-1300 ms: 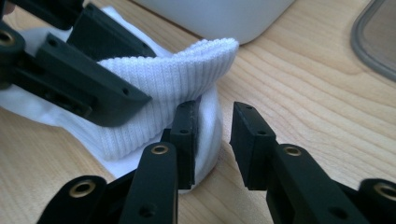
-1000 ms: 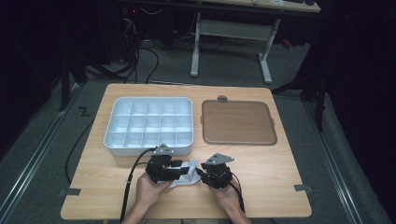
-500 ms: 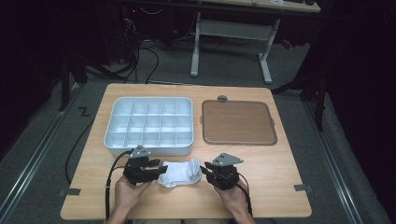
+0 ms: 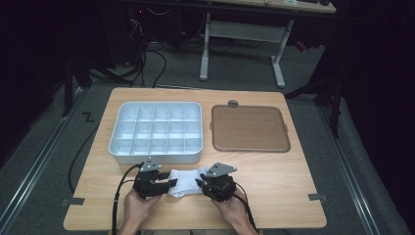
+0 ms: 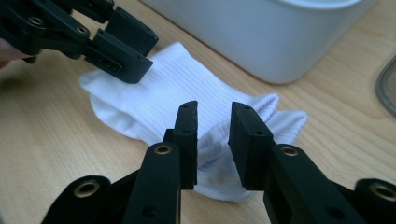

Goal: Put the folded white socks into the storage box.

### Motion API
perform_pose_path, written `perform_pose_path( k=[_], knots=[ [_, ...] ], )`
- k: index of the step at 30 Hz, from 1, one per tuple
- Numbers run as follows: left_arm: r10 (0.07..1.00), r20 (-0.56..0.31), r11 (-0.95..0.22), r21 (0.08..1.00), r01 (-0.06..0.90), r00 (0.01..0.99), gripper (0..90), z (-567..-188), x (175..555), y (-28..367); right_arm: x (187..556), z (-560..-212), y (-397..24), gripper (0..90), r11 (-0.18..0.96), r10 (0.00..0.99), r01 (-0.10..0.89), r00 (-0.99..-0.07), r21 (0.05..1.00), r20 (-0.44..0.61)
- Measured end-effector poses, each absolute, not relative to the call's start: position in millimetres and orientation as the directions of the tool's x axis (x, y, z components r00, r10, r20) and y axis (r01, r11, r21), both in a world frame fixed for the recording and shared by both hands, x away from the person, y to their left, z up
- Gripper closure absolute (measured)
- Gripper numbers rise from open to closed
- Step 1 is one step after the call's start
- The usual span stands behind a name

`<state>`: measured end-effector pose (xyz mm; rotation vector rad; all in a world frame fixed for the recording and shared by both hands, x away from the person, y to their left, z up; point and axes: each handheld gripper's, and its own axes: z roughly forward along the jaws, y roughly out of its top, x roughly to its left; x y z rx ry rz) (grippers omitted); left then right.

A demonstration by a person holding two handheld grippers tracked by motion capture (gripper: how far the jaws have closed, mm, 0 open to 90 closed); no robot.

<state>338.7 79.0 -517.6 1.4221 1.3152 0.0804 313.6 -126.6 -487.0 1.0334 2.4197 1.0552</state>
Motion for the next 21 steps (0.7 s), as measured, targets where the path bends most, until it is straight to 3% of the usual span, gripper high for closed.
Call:
perform_pose_path(
  k=[7,12,21],
  knots=[
    [0.748,-0.532,0.208,0.755,0.621,0.397,53.6,-525.4,334.3,65.7,319.8,-504.1,-125.5,66.8,0.493,0.736,0.536,-0.676,0.686,0.000],
    [0.770,-0.495,0.179,0.773,0.609,0.402,52.1,-529.0,333.6,63.2,320.5,-507.8,-128.1,82.9,0.500,0.745,0.536,-0.667,0.680,-0.021],
    [0.783,-0.480,0.174,0.779,0.602,0.396,50.8,-534.2,329.5,60.6,311.3,-501.0,-137.1,84.2,0.465,0.769,0.519,-0.638,0.717,-0.037]
  ],
)
